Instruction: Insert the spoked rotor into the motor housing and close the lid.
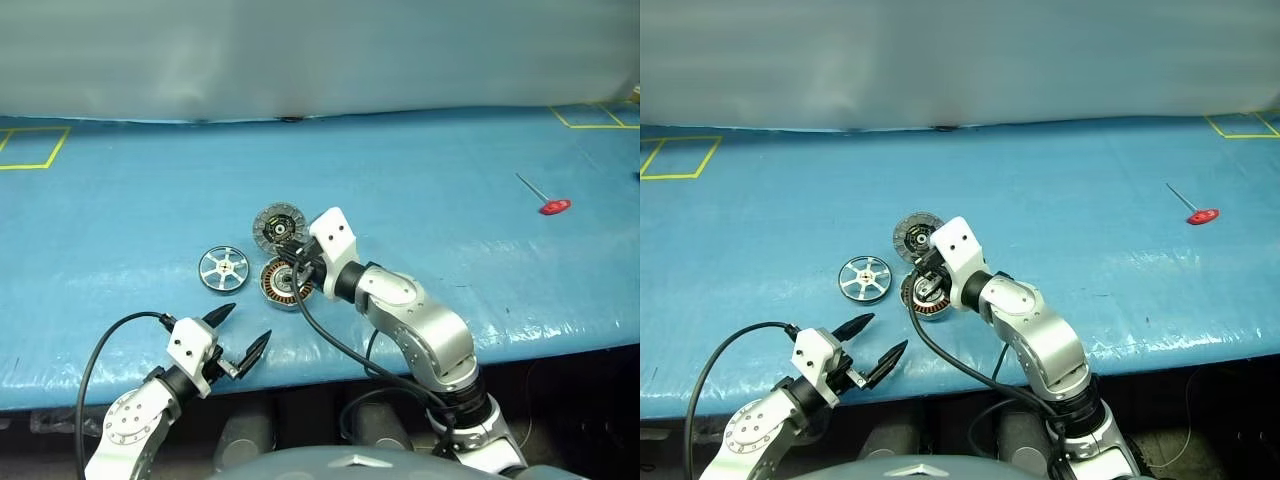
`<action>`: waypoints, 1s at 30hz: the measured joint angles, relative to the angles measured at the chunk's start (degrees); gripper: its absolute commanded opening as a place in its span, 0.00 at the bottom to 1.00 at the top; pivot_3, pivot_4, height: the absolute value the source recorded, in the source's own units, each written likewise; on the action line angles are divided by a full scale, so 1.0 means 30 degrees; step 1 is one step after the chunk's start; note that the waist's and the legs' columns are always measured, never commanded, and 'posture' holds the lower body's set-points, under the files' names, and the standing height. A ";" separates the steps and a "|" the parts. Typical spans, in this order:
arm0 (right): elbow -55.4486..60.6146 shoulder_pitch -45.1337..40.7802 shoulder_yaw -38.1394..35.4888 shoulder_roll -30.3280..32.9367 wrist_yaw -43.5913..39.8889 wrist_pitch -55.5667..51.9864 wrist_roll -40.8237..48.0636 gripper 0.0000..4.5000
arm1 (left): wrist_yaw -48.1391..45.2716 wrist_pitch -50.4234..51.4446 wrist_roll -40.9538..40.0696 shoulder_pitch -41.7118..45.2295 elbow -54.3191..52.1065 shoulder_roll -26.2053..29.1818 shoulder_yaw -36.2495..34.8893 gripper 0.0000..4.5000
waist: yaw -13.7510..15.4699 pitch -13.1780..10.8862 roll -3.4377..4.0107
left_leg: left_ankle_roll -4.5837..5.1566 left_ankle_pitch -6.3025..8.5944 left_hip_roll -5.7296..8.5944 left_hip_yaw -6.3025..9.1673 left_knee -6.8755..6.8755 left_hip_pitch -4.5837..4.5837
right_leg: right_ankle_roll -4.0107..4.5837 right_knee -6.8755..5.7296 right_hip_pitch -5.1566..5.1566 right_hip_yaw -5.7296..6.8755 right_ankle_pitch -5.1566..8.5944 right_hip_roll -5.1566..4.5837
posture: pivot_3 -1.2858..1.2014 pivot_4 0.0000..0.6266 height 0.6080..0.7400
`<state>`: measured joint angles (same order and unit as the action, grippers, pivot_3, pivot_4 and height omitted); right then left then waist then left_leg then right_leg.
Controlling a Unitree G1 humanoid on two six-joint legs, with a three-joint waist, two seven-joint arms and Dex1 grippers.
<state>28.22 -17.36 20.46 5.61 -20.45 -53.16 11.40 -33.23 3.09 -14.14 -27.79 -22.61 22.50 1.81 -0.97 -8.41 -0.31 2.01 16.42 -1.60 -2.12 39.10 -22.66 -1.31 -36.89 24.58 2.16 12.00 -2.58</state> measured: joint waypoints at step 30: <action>0.2164 -0.0129 0.1118 0.4137 -0.2841 0.1379 0.1633 0.00 | -0.4846 1.0125 -0.6583 0.6598 -0.2100 1.1735 -0.6647 1.00 | 0.0101 -0.0051 -0.0090 | -0.0068 -0.0040 -0.0010 0.0070 0.0004 0.0002 | -0.0013 -0.0013 -0.0007 0.0062 0.0021 0.0045 | 0.52 0.24 1.00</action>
<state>34.71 -17.74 23.81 18.02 -28.98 -49.03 16.30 -47.77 33.47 -33.89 -8.00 -28.91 57.71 -18.13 -0.67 -8.56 -0.58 1.81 16.30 -1.63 -1.91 39.11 -22.65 -1.35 -36.93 24.56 2.35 12.07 -2.45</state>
